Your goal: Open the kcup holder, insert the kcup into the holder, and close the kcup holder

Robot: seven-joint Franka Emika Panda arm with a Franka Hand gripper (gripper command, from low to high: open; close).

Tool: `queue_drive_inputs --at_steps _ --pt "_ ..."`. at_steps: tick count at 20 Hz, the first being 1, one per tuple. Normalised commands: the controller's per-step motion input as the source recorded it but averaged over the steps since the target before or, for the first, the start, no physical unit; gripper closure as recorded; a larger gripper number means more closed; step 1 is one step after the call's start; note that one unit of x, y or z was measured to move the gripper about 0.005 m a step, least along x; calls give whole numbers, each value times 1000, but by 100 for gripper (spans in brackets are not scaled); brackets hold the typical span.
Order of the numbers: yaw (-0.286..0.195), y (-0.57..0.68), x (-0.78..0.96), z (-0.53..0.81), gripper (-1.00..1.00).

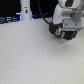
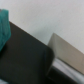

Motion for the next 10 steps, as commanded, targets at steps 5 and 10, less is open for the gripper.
queue_drive_inputs --at_steps 5,10 --pt "43 619 -670 -2 -100" --pt "51 599 -579 -2 -100"
